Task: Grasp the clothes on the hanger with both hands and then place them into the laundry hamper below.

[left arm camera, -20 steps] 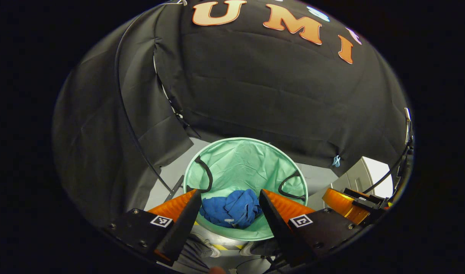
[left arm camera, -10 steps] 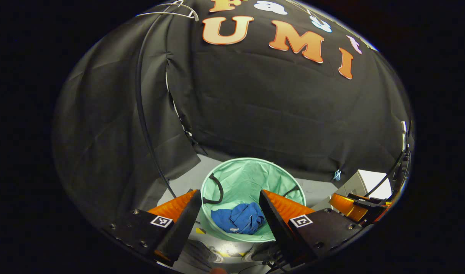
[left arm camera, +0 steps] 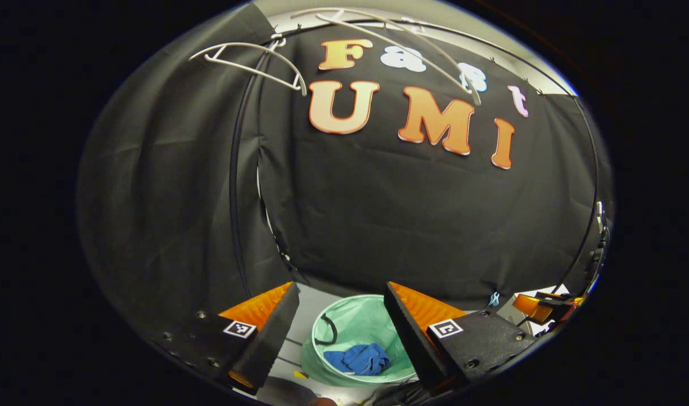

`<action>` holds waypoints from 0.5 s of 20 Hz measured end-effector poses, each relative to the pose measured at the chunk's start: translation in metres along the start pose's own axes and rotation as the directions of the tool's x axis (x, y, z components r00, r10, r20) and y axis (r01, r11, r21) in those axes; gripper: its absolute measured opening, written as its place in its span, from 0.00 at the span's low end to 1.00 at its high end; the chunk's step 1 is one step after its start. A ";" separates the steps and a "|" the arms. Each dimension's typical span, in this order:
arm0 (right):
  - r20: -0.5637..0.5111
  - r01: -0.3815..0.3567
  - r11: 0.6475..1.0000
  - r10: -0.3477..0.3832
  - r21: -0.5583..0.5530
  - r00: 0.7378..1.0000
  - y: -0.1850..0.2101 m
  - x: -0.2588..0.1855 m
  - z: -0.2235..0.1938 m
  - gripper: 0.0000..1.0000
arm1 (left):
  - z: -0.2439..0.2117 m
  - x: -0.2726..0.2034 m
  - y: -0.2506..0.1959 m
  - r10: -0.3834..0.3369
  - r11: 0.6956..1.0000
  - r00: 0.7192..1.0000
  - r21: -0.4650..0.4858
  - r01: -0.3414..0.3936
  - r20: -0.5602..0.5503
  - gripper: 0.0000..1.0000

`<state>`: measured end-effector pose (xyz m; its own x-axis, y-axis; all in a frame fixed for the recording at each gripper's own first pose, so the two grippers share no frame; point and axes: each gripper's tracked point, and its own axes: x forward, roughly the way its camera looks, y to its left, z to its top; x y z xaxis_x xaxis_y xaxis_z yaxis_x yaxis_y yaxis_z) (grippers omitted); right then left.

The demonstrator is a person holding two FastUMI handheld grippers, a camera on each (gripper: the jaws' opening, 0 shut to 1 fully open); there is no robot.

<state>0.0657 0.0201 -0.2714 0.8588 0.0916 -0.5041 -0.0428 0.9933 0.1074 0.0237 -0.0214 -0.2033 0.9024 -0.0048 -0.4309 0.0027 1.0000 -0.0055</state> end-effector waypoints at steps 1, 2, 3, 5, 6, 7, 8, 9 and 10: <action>0.037 -0.002 1.000 0.002 -0.001 0.999 -0.002 -0.007 0.015 0.98 | 0.016 -0.005 0.000 -0.003 1.000 1.000 0.000 0.003 0.026 0.96; 0.071 0.002 1.000 -0.001 -0.009 0.997 -0.006 -0.015 0.030 0.98 | 0.029 -0.010 0.001 -0.005 1.000 0.999 0.002 0.005 0.047 0.96; 0.103 0.014 1.000 -0.011 -0.023 0.995 -0.012 -0.024 0.046 0.98 | 0.039 -0.017 0.004 -0.002 1.000 0.998 0.004 0.002 0.068 0.96; 0.175 0.047 0.998 -0.038 -0.044 0.984 -0.027 -0.043 0.080 0.98 | 0.063 -0.028 0.011 0.014 1.000 0.994 -0.002 -0.014 0.113 0.96; 0.212 0.060 0.997 -0.049 -0.045 0.976 -0.031 -0.052 0.097 0.98 | 0.076 -0.033 0.012 0.013 1.000 0.992 -0.001 -0.013 0.129 0.96; 0.248 0.072 0.996 -0.058 -0.045 0.967 -0.037 -0.062 0.114 0.98 | 0.085 -0.037 0.013 0.009 1.000 0.990 0.004 -0.010 0.142 0.94; 0.284 0.087 0.995 -0.070 -0.048 0.956 -0.042 -0.073 0.130 0.98 | 0.097 -0.041 0.016 0.012 1.000 0.987 0.013 -0.015 0.158 0.94; 0.318 0.108 0.992 -0.084 -0.058 0.945 -0.049 -0.084 0.143 0.98 | 0.109 -0.045 0.020 0.019 0.999 0.983 0.025 -0.024 0.182 0.94; 0.342 0.131 0.989 -0.100 -0.067 0.934 -0.055 -0.096 0.154 0.98 | 0.122 -0.051 0.025 0.024 0.999 0.978 0.040 -0.033 0.208 0.96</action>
<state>0.0637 -0.0540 -0.0970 0.9814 -0.0379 -0.1882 0.0353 0.9992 -0.0173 0.0302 0.0039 -0.0712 0.9721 0.0202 -0.2335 -0.0100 0.9990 0.0446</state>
